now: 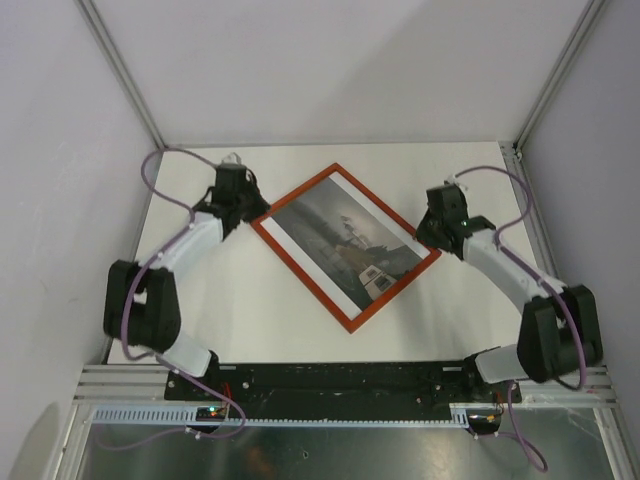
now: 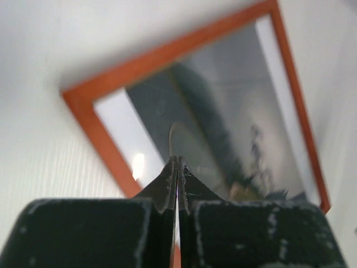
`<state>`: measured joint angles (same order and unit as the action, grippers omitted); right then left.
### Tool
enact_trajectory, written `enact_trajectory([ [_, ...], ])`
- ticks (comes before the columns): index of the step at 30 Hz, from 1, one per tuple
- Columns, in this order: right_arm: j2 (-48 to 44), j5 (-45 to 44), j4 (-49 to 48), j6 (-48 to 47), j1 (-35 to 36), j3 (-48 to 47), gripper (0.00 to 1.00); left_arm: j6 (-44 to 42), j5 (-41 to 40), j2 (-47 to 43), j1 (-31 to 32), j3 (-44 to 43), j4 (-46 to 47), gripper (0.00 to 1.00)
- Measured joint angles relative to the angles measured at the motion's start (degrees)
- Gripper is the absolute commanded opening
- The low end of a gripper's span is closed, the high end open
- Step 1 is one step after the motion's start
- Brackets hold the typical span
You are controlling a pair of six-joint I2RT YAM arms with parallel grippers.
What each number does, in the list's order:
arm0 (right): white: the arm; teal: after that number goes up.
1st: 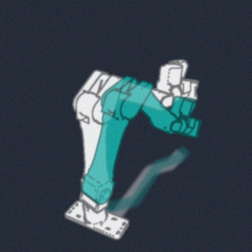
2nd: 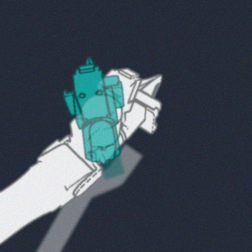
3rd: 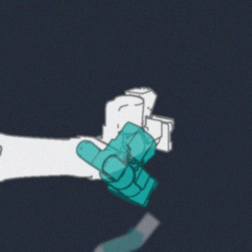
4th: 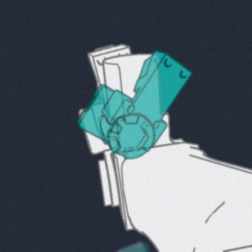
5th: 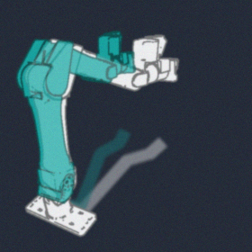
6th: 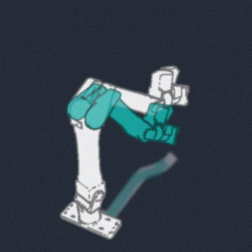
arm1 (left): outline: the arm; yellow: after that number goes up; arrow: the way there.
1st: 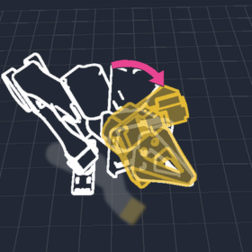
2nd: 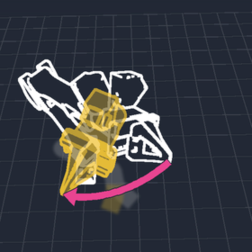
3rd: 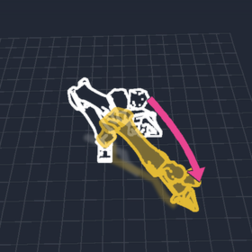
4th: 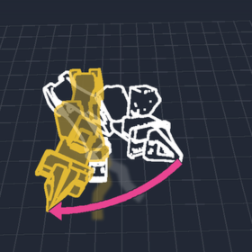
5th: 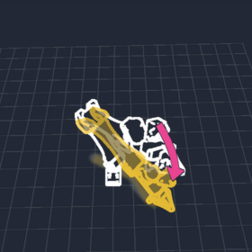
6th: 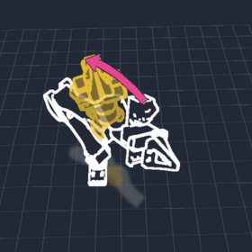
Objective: Put the photo into the frame
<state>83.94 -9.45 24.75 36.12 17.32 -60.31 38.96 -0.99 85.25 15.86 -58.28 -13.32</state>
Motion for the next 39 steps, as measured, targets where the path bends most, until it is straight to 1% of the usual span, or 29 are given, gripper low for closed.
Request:
enact_trajectory([
  [3,-7.34,0.31,0.81,1.6,1.2,7.72,0.0,-1.33,2.23,7.72,-4.37,-8.7,1.4,0.0],
  [7,-16.22,0.46,3.72,4.07,3.28,15.21,0.0,-3.67,4.87,17.99,-7.91,-18.88,2.43,0.0],
  [11,-22.01,0.85,4.98,6.6,5.53,20.06,0.0,-6.56,6.88,26.18,-9.44,-24.96,3.32,0.0],
  [16,-26.71,1.99,4.81,10.47,7.87,27.71,0.0,-9.11,10.69,33.79,-10.49,-27.76,3.76,0.0],
  [21,-26.91,3.69,3.04,14.05,9.53,34.51,0.0,-10.73,13.51,38.47,-11.15,-29.83,3.78,0.0],
  [25,-25.83,4.94,-1.14,16.24,10.12,37.57,0.0,-11.06,15.1,40.02,-11.54,-30.77,3.96,0.0],
  [32,-23.26,5.81,-9.53,18.32,10.08,38.88,0.0,-11.02,16.48,40.61,-11.54,-30.45,4.26,0.0],
  [39,-17.7,7.63,-18.62,18.58,7.34,38.84,0.0,-10.4,17.73,39.63,-11.54,-26.29,7.39,0.0],
])
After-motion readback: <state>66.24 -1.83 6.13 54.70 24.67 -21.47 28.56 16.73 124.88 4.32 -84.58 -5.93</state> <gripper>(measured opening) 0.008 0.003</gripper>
